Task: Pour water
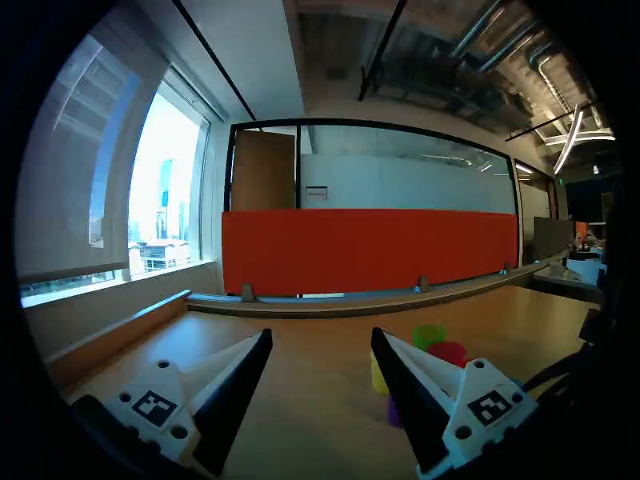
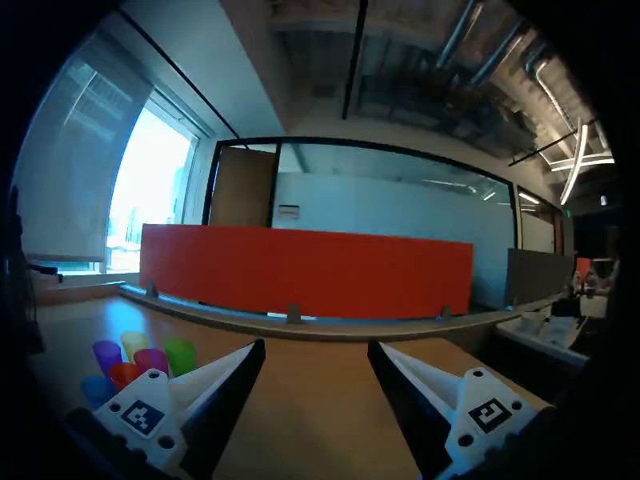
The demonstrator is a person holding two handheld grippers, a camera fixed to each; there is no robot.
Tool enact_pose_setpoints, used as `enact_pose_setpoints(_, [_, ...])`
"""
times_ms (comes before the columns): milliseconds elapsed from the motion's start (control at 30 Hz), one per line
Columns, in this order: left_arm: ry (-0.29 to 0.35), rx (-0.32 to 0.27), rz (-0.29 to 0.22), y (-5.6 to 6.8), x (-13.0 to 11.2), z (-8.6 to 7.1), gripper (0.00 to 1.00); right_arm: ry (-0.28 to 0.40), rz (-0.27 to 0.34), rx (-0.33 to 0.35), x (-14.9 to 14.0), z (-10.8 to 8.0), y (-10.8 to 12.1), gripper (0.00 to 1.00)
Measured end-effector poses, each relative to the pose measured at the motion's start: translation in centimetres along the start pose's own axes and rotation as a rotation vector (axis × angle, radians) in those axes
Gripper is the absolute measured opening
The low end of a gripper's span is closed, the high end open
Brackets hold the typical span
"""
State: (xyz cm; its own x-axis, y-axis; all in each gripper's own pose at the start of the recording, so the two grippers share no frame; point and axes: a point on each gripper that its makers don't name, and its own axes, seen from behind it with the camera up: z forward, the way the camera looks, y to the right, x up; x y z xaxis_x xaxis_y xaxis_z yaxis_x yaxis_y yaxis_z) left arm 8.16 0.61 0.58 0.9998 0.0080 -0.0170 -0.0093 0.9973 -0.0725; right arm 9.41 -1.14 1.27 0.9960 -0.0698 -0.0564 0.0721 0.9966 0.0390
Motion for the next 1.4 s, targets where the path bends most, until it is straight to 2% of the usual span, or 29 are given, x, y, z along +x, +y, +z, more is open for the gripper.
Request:
enact_pose_setpoints(367, [-0.012,-0.010,0.014,-0.4,3.2,1.0,0.92,-0.020,0.021,-0.001,3.1,1.4,-0.1,0.99])
enact_pose_setpoints(667, [-0.035,0.013,0.044,-1.7,6.0,2.3,0.92,-0.043,0.056,0.008,5.5,2.6,0.1,0.99])
enact_pose_setpoints(767, [-0.035,0.014,0.056,-1.8,7.3,2.6,0.92,-0.052,0.065,0.012,6.2,2.9,0.2,0.99])
enact_pose_setpoints(867, [-0.038,0.008,0.049,-1.7,8.3,3.0,0.92,-0.060,0.071,0.019,6.9,3.2,0.2,0.99])
enact_pose_setpoints(1167, [-0.070,-0.030,-0.013,-0.9,10.1,4.1,0.92,-0.079,0.056,0.013,8.8,3.9,1.1,0.99])
enact_pose_setpoints(1400, [-0.067,-0.055,0.003,-0.3,10.4,4.5,0.92,-0.091,0.037,0.029,8.5,4.1,0.9,0.99])
